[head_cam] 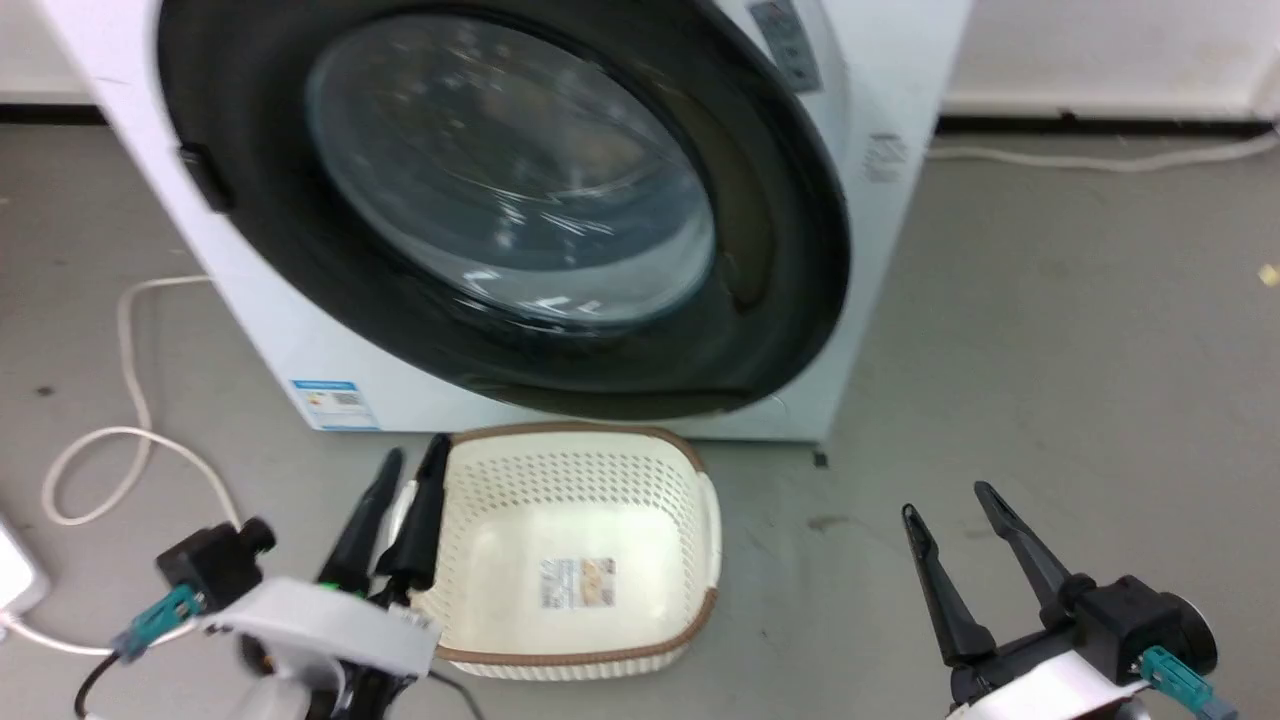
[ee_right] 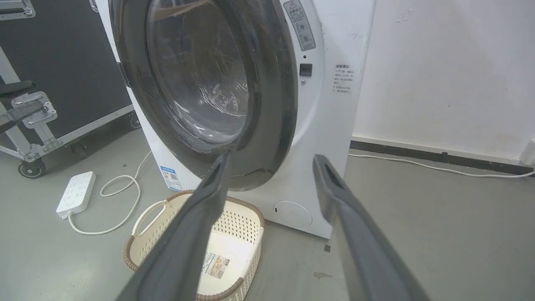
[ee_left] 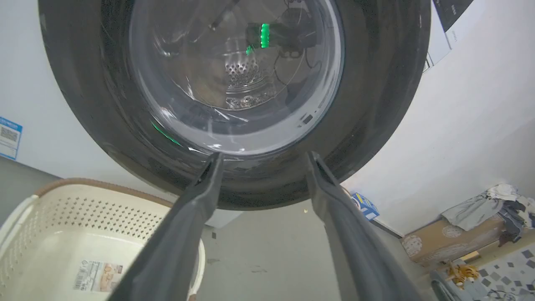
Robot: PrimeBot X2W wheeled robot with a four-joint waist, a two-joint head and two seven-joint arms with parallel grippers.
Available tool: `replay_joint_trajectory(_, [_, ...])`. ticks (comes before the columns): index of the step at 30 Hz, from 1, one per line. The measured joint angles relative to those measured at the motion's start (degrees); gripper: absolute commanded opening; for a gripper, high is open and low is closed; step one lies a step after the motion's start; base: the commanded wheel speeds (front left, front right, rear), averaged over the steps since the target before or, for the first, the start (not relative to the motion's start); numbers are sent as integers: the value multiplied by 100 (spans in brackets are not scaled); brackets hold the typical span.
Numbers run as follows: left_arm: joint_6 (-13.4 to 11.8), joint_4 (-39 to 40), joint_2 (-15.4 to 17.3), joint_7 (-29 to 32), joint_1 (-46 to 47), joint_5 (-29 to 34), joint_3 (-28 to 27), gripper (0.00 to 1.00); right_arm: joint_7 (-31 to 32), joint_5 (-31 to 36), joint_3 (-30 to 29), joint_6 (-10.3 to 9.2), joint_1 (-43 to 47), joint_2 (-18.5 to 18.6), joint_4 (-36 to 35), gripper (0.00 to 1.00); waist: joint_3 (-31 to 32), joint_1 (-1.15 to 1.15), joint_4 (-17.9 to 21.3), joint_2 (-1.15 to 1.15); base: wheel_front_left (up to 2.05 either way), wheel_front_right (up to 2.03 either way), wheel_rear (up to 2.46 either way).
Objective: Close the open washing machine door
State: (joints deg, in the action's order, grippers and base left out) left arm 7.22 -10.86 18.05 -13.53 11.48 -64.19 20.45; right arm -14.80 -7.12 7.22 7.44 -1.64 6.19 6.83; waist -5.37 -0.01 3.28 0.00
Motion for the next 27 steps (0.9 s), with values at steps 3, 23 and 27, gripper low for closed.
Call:
replay_joint_trajectory(3, [-219, 328, -114, -116, -379, 1392, -740, 100, 0, -1, -81, 0, 102, -8, -74, 100, 215, 0, -266, 0, 0, 0, 0])
replay_joint_trajectory(23, [-610, 985, -882, -122, -1597, 5653, -1408, 100, -1, 9, -222, 0, 300, -81, -141, 82, 250, 1, -784, 0, 0, 0, 0])
replay_joint_trajectory(27, [-604, 1001, -1003, -122, -1411, 5861, -1329, 100, 10, -31, -108, 0, -19, 34, -76, 0, -56, 1, -931, 0, 0, 0, 0])
